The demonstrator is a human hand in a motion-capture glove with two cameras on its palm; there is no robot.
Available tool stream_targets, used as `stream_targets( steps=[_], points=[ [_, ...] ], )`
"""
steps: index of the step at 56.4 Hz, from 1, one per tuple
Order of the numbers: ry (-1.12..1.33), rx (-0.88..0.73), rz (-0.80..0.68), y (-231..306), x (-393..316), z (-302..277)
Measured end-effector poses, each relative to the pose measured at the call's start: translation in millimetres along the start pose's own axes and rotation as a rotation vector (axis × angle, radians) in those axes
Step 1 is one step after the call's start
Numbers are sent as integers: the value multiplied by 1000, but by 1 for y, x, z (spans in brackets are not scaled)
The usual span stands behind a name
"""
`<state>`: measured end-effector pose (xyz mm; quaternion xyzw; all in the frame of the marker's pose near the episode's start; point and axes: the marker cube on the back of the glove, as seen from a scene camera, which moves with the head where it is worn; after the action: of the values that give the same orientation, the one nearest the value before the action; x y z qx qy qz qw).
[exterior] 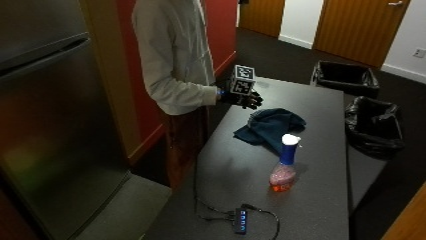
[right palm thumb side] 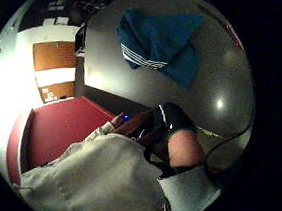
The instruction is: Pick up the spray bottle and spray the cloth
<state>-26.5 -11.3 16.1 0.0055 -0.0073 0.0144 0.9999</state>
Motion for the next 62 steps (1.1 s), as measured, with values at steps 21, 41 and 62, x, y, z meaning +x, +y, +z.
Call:
stream_targets(
  steps=[21, 41, 62],
  points=[
    [-30, 117, 18, -4, -66, 14],
    [-39, 273, 107, 38, -37, 13],
    [-11, 500, 266, 82, 68, -18]
  ],
)
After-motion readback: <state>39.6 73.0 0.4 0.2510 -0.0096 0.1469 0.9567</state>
